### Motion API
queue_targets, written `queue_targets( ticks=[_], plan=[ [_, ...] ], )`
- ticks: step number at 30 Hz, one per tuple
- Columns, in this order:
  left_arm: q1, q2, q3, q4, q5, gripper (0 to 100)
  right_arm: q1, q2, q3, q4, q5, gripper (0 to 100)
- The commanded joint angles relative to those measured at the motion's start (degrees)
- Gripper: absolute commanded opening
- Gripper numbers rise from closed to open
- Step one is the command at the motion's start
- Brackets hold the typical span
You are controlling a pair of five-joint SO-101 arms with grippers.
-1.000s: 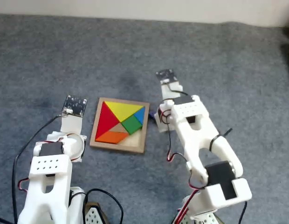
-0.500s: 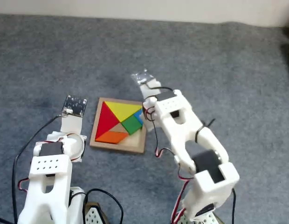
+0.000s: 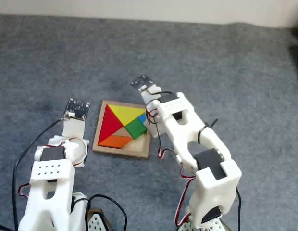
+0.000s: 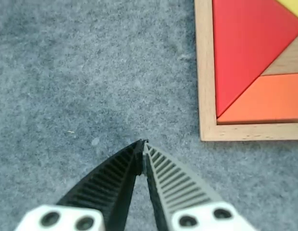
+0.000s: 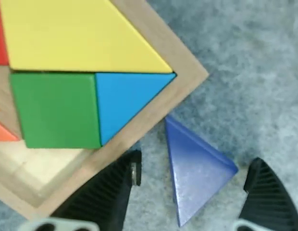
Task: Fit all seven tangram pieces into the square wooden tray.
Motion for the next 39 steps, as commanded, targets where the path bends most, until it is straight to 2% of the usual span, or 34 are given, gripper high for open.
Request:
queue_targets(
  ticks=[1, 5, 11, 18, 30, 39],
  plan=[
    [-0.57, -1.01, -0.13, -0.88, 0.18, 3, -0.66, -0.13, -3.21, 0.13, 2.46, 33.2],
    [-0.57, -1.01, -0.13, -0.88, 0.18, 3, -0.75, -0.13, -3.21, 0.22, 5.45, 33.2],
    [-0.57, -1.01, -0.13, -0.88, 0.18, 3, -0.75, -0.13, -3.12, 0.22, 5.63, 32.9],
    [-0.57, -1.01, -0.04, -0.88, 0.18, 3, -0.75, -0.04, -3.12, 0.31, 5.63, 17.4],
    [-0.57, -1.01, -0.04, -0.97, 0.18, 3, -0.22, -0.40, -3.56, 6.99, 4.57, 17.3],
    [-0.57, -1.01, -0.04, -0.97, 0.18, 3, 0.13, -0.48, -7.52, 9.89, -7.38, 28.2]
  ],
)
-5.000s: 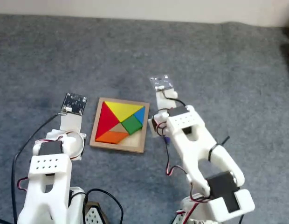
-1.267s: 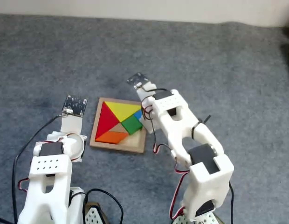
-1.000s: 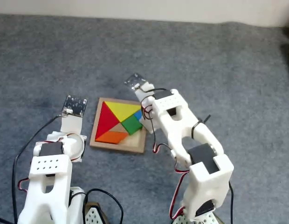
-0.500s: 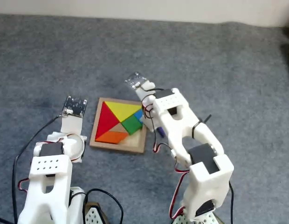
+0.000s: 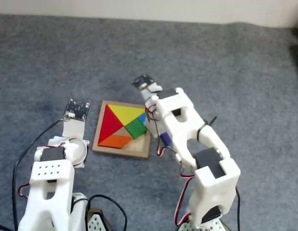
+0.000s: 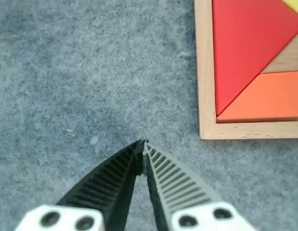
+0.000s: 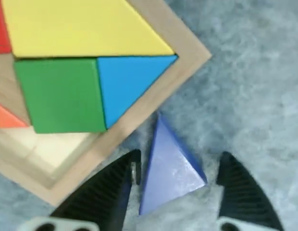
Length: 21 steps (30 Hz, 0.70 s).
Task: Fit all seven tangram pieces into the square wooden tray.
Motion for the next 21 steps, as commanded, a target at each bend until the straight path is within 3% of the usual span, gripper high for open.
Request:
queue_targets(
  ticks=[1, 11, 16, 21],
  plan=[
    [-0.57, -1.01, -0.40, -0.97, 0.18, 3, 0.22, -0.66, -2.95, 0.57, -4.04, 28.2],
    [-0.57, -1.01, -0.40, -0.97, 0.18, 3, -0.22, -0.31, -2.77, 0.57, -7.82, 28.0],
    [-0.57, -1.01, -0.40, -0.97, 0.18, 3, -0.31, -0.31, -1.80, 0.48, -7.82, 20.8],
    [-0.57, -1.01, -0.40, -0.97, 0.18, 3, -1.63, -0.40, -0.48, 0.84, -8.26, 20.3]
  ],
)
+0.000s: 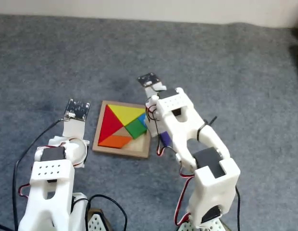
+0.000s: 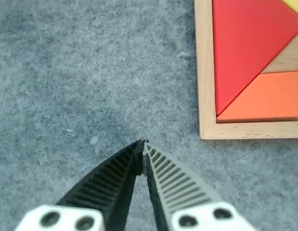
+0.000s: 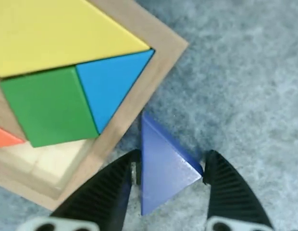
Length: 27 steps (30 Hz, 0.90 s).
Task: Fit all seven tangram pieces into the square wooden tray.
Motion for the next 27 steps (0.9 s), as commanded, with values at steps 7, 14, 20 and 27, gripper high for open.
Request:
queue_targets(
  ticks=[7, 14, 20, 27],
  plan=[
    [-0.57, -1.01, -0.40, -0.97, 0.18, 3, -1.63, -0.48, -0.48, 0.84, -1.85, 20.3],
    [-0.57, -1.01, -0.40, -0.97, 0.18, 3, -1.71, -0.40, -0.92, 4.00, -4.22, 22.5],
    [-0.57, -1.01, -0.40, -0.97, 0.18, 3, -1.80, -0.40, -0.75, 4.09, -4.31, 24.2],
    [-0.57, -1.01, -0.40, -0.97, 0.18, 3, -2.33, -0.48, -0.57, 4.18, -4.31, 24.0]
  ],
)
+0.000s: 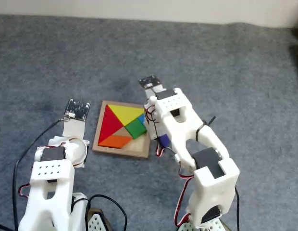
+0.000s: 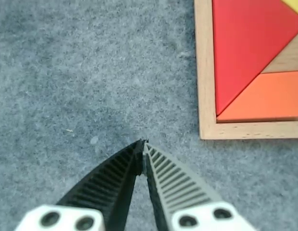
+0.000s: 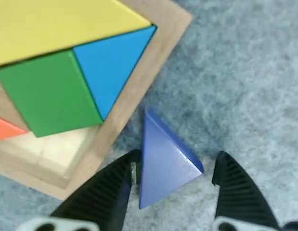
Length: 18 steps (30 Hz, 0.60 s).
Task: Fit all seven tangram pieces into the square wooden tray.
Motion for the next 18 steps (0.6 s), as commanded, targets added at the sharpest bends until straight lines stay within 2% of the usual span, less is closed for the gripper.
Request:
queue_targets(
  ticks=[1, 4, 7, 18],
  plan=[
    [-0.57, -1.01, -0.40, -0.97, 0.18, 3, -2.15, -0.40, -0.57, 1.10, -0.62, 23.1],
    [-0.57, -1.01, -0.40, -0.97, 0.18, 3, -4.00, -0.40, -0.48, 3.03, -0.62, 18.6],
    [-0.57, -1.01, -0.40, -0.97, 0.18, 3, -4.35, -0.40, -0.48, 3.12, -0.62, 18.1],
    [-0.57, -1.01, -0.40, -0.97, 0.18, 3, -1.98, -0.92, -0.84, 3.30, -0.18, 11.2]
  ],
)
